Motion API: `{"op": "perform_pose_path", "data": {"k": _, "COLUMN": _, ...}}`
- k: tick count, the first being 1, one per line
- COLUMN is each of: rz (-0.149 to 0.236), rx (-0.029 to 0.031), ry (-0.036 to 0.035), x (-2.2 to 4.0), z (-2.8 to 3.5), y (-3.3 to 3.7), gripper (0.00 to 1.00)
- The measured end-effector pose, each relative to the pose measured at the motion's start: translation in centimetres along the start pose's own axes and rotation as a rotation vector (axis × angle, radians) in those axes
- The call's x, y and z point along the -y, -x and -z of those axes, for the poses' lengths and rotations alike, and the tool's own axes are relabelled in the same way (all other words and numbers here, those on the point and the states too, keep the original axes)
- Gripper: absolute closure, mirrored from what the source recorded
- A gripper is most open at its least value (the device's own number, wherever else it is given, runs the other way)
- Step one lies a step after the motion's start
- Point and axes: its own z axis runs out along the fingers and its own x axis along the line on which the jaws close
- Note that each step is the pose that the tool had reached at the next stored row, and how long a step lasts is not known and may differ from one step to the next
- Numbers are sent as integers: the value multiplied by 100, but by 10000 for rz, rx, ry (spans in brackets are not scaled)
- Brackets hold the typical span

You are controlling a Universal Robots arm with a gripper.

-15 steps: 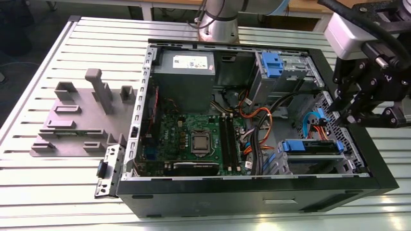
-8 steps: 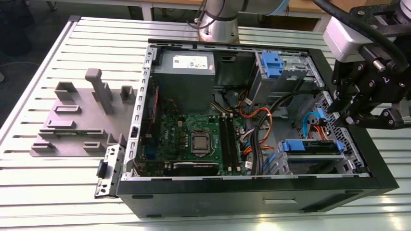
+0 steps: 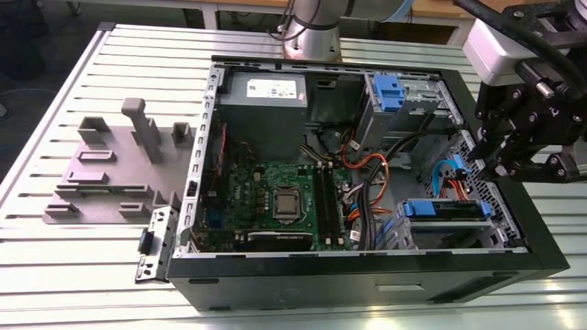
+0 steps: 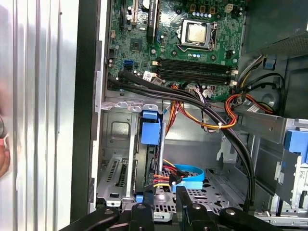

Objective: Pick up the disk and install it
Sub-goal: 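Insert the second disk wire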

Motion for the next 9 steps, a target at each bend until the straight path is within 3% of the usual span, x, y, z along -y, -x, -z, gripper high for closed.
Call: {"op": "perform_pose_path", "data": {"k": 9, "rz": 0, "rx": 0, "ry": 0, "x": 3, "z": 29, "y": 2, "gripper": 67}}
